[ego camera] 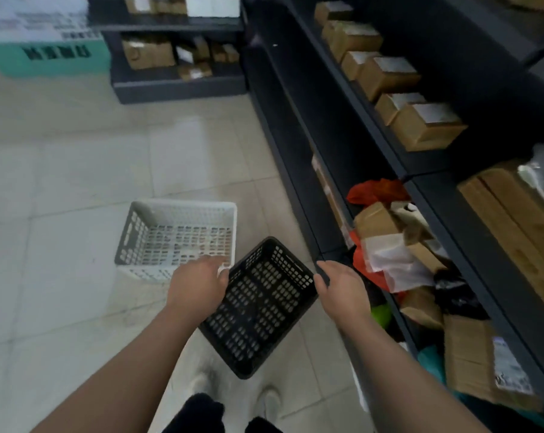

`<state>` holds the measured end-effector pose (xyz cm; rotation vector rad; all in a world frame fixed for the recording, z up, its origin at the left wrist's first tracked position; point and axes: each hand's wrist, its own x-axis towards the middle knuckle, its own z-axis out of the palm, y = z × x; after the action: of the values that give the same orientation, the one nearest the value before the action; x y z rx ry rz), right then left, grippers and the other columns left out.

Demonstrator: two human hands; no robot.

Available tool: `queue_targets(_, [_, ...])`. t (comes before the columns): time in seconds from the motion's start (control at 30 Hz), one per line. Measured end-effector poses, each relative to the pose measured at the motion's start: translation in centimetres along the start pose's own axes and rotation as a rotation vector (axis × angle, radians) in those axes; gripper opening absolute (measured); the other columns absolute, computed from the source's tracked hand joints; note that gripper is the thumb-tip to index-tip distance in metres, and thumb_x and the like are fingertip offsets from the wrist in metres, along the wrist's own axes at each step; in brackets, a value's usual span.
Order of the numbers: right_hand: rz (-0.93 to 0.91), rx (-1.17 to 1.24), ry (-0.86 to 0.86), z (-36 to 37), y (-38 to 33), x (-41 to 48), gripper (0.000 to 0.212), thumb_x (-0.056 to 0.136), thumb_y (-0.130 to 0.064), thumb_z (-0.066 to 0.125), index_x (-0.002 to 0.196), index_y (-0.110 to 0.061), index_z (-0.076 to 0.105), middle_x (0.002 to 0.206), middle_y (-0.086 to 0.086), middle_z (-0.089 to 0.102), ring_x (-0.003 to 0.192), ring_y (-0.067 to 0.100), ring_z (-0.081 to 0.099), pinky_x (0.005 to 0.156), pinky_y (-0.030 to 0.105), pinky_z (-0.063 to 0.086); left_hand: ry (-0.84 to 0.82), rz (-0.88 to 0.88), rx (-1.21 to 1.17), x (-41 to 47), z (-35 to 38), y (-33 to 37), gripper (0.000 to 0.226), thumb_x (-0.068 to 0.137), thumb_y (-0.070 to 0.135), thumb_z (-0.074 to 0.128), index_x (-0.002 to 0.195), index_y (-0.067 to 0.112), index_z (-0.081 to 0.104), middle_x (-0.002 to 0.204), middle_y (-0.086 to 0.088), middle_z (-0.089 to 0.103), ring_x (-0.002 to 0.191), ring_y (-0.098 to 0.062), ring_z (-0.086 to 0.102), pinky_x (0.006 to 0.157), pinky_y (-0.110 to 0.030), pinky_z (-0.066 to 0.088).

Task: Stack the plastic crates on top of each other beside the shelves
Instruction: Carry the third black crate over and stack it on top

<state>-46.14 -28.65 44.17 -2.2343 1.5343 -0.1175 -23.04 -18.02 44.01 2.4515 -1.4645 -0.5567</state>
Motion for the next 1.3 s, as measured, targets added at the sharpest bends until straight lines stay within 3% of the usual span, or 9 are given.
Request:
queue_targets(0.2, [-0.069, -0.016, -0.084, 2.7, 1.0, 2.5, 0.031, 0.09, -0.025, 0.053, 0.115, -0.011, 0.064, 0.112, 0.006, 0.067, 0.105, 0.025, 0.058, 0.095, 0.039, 0.044, -0.004, -0.123, 0.023, -0.6, 1.9, -1.5, 0.038, 0.095, 0.035, 0.042, 0.128, 0.02, 0.056, 0.123, -0.004, 0.063, 0.108, -0.025, 0.06, 0.088, -0.036, 0.045])
queue_targets(0.3, [-0.124, -0.048, -0.137, 4.7, 2.0, 4.1, 0.03, 0.089, -0.032, 0.043, 0.105, -0.015, 0.063, 0.1, -0.001, 0.066, 0.095, 0.019, 0.058, 0.085, 0.038, 0.047, -0.021, -0.181, 0.033, -0.5, 3.2, -2.1, 0.04, 0.095, 0.035, 0.042, 0.131, 0.021, 0.054, 0.125, -0.004, 0.062, 0.11, -0.025, 0.059, 0.088, -0.036, 0.045])
queue_targets(0.47, [-0.218, -0.072, -0.177, 7.2, 3.6, 7.0, 0.025, 0.09, -0.028, 0.047, 0.104, -0.017, 0.064, 0.097, -0.002, 0.066, 0.089, 0.019, 0.059, 0.082, 0.039, 0.048, -0.01, -0.297, -0.015, -0.4, 6.3, -2.5, 0.034, 0.095, 0.033, 0.042, 0.12, 0.019, 0.06, 0.117, -0.006, 0.065, 0.108, -0.027, 0.06, 0.088, -0.038, 0.047])
queue_targets(0.7, [-0.343, -0.088, -0.255, 11.5, 8.2, 12.3, 0.036, 0.093, -0.028, 0.051, 0.123, -0.011, 0.06, 0.115, 0.007, 0.066, 0.103, 0.028, 0.06, 0.09, 0.043, 0.049, 0.055, -0.526, -0.101, -0.1, 13.8, -1.5, 0.033, 0.095, 0.031, 0.043, 0.122, 0.02, 0.059, 0.12, -0.005, 0.064, 0.107, -0.028, 0.059, 0.087, -0.037, 0.045])
queue_targets(0.87, [-0.425, -0.115, -0.272, 15.5, 12.0, 15.6, 0.037, 0.093, -0.027, 0.052, 0.125, -0.008, 0.058, 0.123, 0.01, 0.064, 0.112, 0.027, 0.058, 0.096, 0.04, 0.045, 0.079, -0.666, -0.155, 0.1, 20.4, -1.3, 0.037, 0.094, 0.031, 0.044, 0.128, 0.021, 0.056, 0.123, -0.005, 0.062, 0.11, -0.028, 0.058, 0.089, -0.039, 0.044])
queue_targets(1.1, [-0.439, -0.09, -0.284, 23.1, 16.6, 18.8, 0.038, 0.093, -0.025, 0.052, 0.125, -0.006, 0.058, 0.121, 0.011, 0.064, 0.112, 0.027, 0.059, 0.095, 0.039, 0.047, 0.066, -0.814, -0.203, 0.3, 29.1, -3.9, 0.029, 0.095, 0.033, 0.043, 0.113, 0.019, 0.06, 0.112, -0.007, 0.062, 0.103, -0.028, 0.058, 0.081, -0.038, 0.044])
queue_targets(1.3, [-0.375, -0.097, -0.297, 30.4, 20.4, 22.5, 0.04, 0.095, -0.029, 0.048, 0.129, -0.009, 0.054, 0.129, 0.011, 0.059, 0.117, 0.027, 0.055, 0.097, 0.038, 0.044, 0.077, -0.913, -0.332, 1.8, 37.1, -7.9, 0.031, 0.094, 0.03, 0.048, 0.119, 0.014, 0.057, 0.117, -0.012, 0.059, 0.106, -0.031, 0.055, 0.081, -0.038, 0.041])
